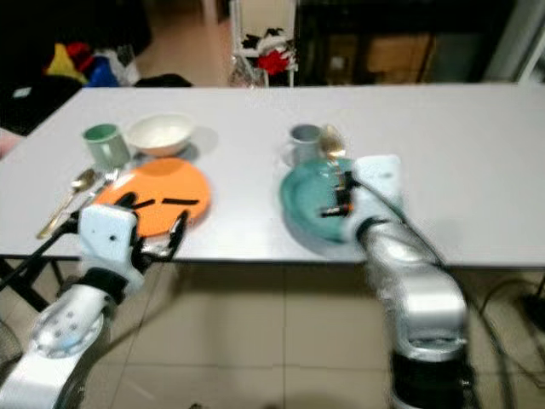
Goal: Setting the table
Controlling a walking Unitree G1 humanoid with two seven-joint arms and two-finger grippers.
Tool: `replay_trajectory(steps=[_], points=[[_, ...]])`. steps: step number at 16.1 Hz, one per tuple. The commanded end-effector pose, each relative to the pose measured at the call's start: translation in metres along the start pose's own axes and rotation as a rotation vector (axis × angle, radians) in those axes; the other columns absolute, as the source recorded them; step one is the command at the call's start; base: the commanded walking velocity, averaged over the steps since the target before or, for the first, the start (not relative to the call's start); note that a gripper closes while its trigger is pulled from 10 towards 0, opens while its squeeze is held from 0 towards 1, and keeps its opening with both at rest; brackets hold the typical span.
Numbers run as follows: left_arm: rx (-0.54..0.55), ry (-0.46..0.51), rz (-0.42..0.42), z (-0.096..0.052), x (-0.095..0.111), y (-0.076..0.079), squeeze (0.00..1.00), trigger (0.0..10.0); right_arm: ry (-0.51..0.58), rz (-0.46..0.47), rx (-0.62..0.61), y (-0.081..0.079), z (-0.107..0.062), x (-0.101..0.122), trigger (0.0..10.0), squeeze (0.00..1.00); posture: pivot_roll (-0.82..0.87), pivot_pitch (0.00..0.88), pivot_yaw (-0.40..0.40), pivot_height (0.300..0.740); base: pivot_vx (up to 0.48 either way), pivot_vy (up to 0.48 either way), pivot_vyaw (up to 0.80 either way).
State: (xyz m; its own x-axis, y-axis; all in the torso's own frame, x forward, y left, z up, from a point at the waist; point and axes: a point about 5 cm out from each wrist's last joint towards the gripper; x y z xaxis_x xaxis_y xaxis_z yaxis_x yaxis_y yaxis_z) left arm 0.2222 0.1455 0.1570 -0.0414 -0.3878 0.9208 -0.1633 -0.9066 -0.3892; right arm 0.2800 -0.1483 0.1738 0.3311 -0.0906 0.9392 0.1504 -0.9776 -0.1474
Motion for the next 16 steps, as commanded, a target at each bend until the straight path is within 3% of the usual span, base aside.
replay_trajectory(steps=[1, 12, 16], points=[[-0.008, -0.004, 0.005, 0.001, 0.001, 0.001, 0.0, 10.0, 0.007, -0.008, -0.012, 0.004, 0.0, 0.005, 10.0, 0.0, -0.07, 0.0, 0.051, 0.74, 0.255, 0.0, 0.0], [-0.129, 0.002, 0.025, 0.002, 0.002, 0.015, 0.0, 10.0, -0.113, -0.058, -0.044, 0.004, 0.022, 0.001, 10.0, 0.0, -0.06, 0.0, 0.046, 0.74, 0.0, 0.0, 0.0], [-0.205, 0.023, 0.012, 0.003, 0.007, 0.021, 0.0, 10.0, -0.176, -0.114, -0.108, 0.014, 0.034, -0.005, 10.0, 0.0, -0.06, 0.0, 0.046, 0.74, 0.0, 0.0, 0.0]])
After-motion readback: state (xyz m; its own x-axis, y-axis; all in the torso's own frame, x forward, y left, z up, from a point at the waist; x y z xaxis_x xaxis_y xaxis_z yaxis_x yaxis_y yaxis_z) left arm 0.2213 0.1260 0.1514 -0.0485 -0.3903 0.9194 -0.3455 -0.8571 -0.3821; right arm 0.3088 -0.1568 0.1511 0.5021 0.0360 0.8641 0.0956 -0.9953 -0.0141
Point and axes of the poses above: a point about 5 cm out from each wrist's last joint towards the gripper, its own z axis pointing out of the wrist towards the gripper, its own x axis along the axis of the wrist's last joint, y = z × x, and after that the axes turned 11 degrees about z, right-handed
